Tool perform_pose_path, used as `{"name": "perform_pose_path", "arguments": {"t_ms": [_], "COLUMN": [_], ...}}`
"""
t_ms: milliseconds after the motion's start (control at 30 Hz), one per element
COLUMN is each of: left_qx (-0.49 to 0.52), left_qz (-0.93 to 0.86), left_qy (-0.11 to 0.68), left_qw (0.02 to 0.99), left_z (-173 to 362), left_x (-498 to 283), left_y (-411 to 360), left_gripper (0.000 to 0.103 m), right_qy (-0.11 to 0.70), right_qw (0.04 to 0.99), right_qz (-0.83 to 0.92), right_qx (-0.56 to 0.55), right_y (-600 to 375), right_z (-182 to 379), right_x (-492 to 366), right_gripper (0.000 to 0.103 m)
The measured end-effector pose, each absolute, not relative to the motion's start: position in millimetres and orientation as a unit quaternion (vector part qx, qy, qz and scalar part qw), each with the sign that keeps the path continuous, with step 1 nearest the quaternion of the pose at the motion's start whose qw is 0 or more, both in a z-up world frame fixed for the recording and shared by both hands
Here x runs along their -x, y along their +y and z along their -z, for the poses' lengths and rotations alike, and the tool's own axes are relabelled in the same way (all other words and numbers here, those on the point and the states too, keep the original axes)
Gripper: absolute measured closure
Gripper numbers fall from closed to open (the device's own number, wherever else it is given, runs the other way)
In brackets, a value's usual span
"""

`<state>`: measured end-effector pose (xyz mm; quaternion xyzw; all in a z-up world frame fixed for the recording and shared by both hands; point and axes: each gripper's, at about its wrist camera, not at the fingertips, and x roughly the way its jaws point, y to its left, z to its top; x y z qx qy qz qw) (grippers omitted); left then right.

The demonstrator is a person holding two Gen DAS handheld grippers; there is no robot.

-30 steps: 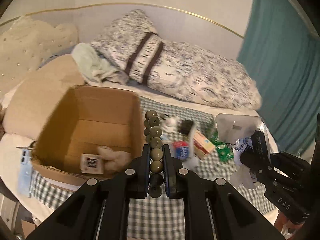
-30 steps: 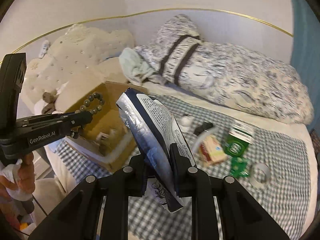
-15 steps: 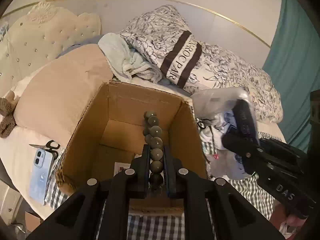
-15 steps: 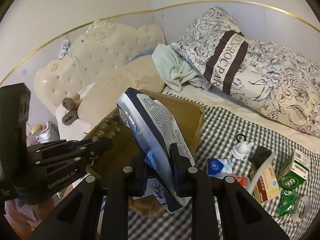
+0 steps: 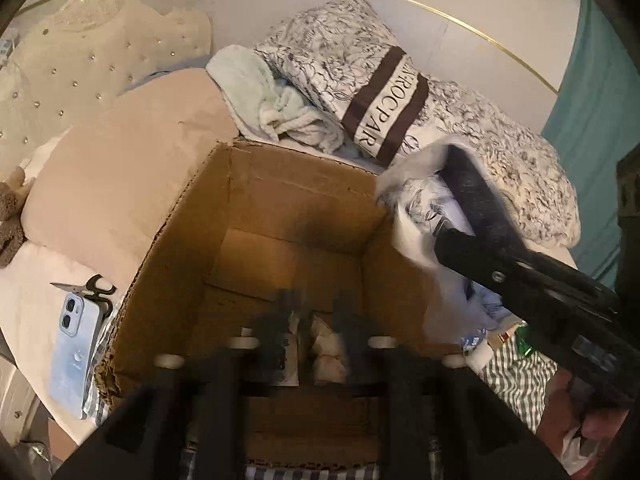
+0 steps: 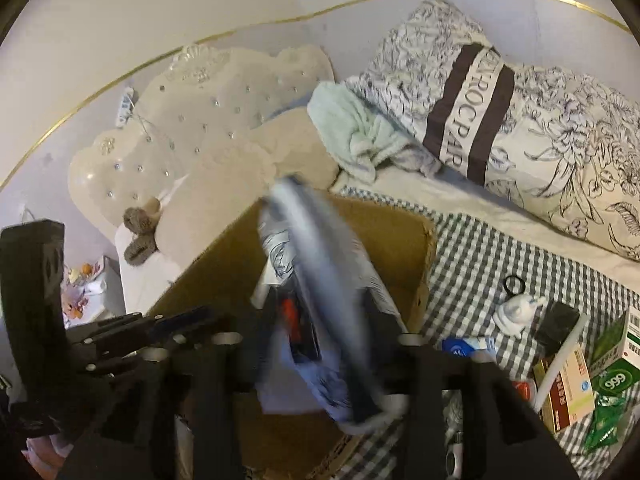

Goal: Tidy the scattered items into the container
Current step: 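Open both tools to drop the bracelet and tissue pack into the box, then move both tools back over the remaining items on the bed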

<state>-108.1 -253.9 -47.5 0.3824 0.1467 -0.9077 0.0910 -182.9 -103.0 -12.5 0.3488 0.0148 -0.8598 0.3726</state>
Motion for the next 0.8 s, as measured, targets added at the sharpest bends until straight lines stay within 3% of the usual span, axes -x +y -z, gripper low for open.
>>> {"name": "perform_pose_path", "arguments": {"t_ms": [33,400,800], "left_qx": [-0.377,-0.362,-0.359], "left_qz": [0.909,0.914,0.922], "left_qy": [0.148,0.15,0.126], "left_qw": [0.101,0.105,0.07], "left_z": [47.1,39.1,24.4], "left_x": [106.5,93.7,79.1], "left_y": [-254.5,-249.6,-195.4], "left_gripper": [0.009,0.008,0.008], "right_qy": [0.008,-0.027,-0.012], "right_qw": [0.365,0.38,0.288], "right_qz": [0.866,0.87,0.91], "right_qx": [-0.341,-0.314,-0.297], "right_y": [-100.1,-84.9,2.0], "right_z": [10.2,-10.9,-14.9], "right_x": [182.5,172.1,147.1], "right_gripper": [0.019,0.019,0.019]}}
